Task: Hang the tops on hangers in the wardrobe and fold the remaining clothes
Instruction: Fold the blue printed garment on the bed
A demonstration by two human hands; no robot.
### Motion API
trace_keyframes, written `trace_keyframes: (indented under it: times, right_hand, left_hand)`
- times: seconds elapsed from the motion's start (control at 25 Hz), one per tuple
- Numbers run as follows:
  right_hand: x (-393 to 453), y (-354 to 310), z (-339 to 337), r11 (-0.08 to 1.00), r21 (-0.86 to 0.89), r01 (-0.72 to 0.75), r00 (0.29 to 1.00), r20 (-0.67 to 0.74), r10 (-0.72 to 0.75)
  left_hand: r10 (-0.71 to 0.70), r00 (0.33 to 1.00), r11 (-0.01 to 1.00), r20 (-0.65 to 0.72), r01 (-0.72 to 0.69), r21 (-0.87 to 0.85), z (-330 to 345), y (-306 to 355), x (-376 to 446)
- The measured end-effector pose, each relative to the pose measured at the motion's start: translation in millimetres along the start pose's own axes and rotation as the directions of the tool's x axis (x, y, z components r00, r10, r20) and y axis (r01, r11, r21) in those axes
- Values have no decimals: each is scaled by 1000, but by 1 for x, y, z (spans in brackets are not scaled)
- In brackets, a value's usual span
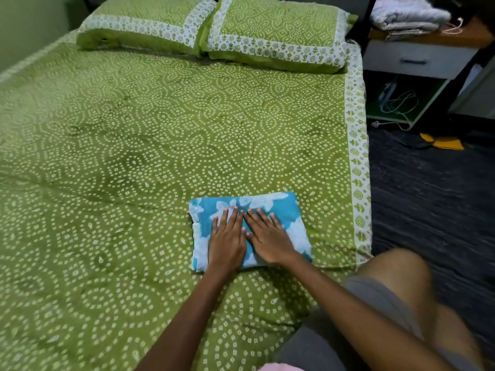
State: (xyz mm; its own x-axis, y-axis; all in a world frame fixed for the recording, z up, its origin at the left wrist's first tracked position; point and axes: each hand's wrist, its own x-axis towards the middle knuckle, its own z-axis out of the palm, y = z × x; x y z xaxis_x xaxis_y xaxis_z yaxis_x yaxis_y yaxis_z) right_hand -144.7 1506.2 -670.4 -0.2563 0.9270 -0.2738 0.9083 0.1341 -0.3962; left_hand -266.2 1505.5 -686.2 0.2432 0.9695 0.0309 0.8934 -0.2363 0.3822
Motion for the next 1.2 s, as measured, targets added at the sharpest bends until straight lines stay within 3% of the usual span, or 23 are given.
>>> trace_keyframes:
  times: [0.08, 0.24, 0.36, 0.52, 0.56, 0.64, 0.72, 0.76, 0.8, 0.88, 1.0, 1.2]
  right_hand:
    - [25, 22, 9, 990, -99, -99, 991, -99, 89]
    - [49, 37, 6, 959, -12, -282, 925, -268, 268]
    - [38, 34, 0, 846, 282, -452, 787, -321, 527]
    - [10, 31, -3, 767, 432, -475, 703, -337, 626]
    - [8, 32, -7, 699, 531, -479, 687, -269, 675]
    - [3, 37, -25, 400, 819, -411, 685, -12, 729]
    - [-5, 48, -47, 66, 908, -414, 759, 304, 576]
    - [-11, 54, -56, 11, 884, -467, 784, 408, 469]
    - [-16, 61, -61, -6, 866, -501, 792, 461, 401]
    - [-25, 75, -68, -38, 867, -497, 803, 476, 359]
    - [-34, 93, -82, -48, 910, -412, 827, 396, 399]
    - [-45, 142, -125, -20, 995, -93, 848, 90, 523]
  left_hand:
    - [-97, 995, 988, -35, 100, 121, 8, -14, 15]
    - [-370, 929, 914, -17, 367, 174, -3, -30, 38]
    - [-537, 844, 842, 17, 534, 82, -16, -27, 33]
    - [-568, 821, 821, -54, 561, -109, -24, -25, 15]
    - [-584, 811, 797, -34, 564, -217, -27, -30, 17]
    - [-607, 787, 641, 112, 568, -516, -35, -43, 23]
    - [-552, 745, 262, 375, 582, -770, -43, -51, 22]
    - [-469, 739, 121, 483, 596, -794, -48, -52, 20]
    - [-371, 753, 63, 543, 604, -794, -53, -50, 19]
    - [-249, 815, 116, 523, 561, -819, -56, -41, 19]
    - [-285, 892, 211, 351, 416, -885, -55, -10, 31]
    - [-230, 964, 356, 133, 210, -910, -48, 58, 76]
